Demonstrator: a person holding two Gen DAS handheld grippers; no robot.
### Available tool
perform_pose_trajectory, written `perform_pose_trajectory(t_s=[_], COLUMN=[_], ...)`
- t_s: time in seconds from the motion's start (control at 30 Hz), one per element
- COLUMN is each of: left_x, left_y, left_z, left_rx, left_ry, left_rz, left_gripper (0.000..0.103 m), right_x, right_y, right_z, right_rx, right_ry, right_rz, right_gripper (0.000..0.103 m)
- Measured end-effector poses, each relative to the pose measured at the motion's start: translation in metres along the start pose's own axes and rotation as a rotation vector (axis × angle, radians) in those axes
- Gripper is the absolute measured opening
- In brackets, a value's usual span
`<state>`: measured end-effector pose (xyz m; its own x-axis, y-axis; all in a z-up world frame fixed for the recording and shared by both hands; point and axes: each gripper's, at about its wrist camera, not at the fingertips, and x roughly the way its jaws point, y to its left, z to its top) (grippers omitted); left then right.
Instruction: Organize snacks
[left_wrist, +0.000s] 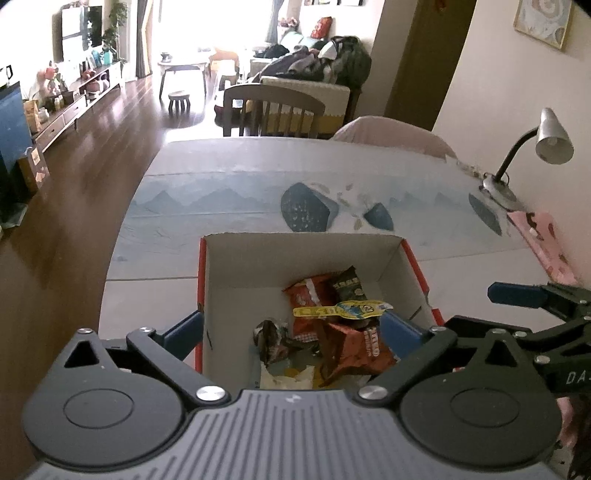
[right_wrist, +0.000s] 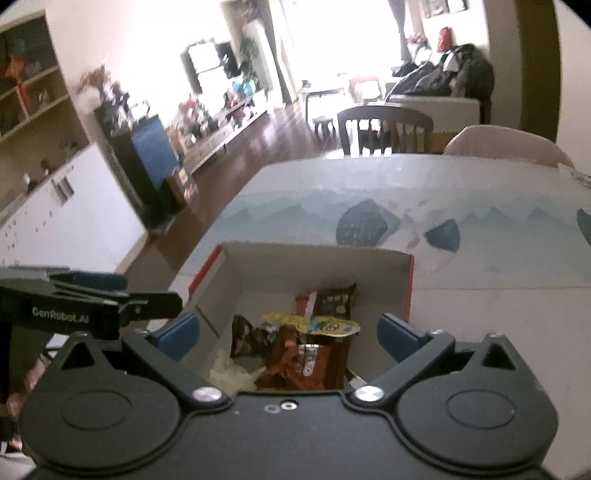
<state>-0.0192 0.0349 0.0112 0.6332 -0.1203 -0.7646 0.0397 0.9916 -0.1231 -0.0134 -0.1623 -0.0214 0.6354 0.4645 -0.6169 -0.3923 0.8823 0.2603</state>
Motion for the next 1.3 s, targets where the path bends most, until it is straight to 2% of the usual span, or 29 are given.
perform_pose_trajectory(t_s=[0.2,0.43,0.77,1.3], left_x=[-0.007,-0.011,-0.012,-0.012], left_y=[-0.006,-0.009,-0.018,-0.025], left_z=[-0.009,-0.014,-0.02,-0.023], left_rx=[-0.025,-0.03,-0.001,0.013], left_ry=[-0.007,-0.012,0.003,0.011], left_rz=[-0.009,0.007,0.012,0.02], left_gripper=[0.103,0.103,0.103,0.103], right_x=[-0.013,-0.016,-0.019,-0.027], right_y=[0.004,0.015,0.01,0.011], right_z=[-0.008,-0.013,-0.017,-0.022], right_rx=[0.03,0.01,0.061,0.059], right_ry=[-0.06,-0.056,-0.065,-0.081], right_rz=[-0.011,-0.034,-0.053,-0.073], right_gripper=[0.103,0.103,0.103,0.103])
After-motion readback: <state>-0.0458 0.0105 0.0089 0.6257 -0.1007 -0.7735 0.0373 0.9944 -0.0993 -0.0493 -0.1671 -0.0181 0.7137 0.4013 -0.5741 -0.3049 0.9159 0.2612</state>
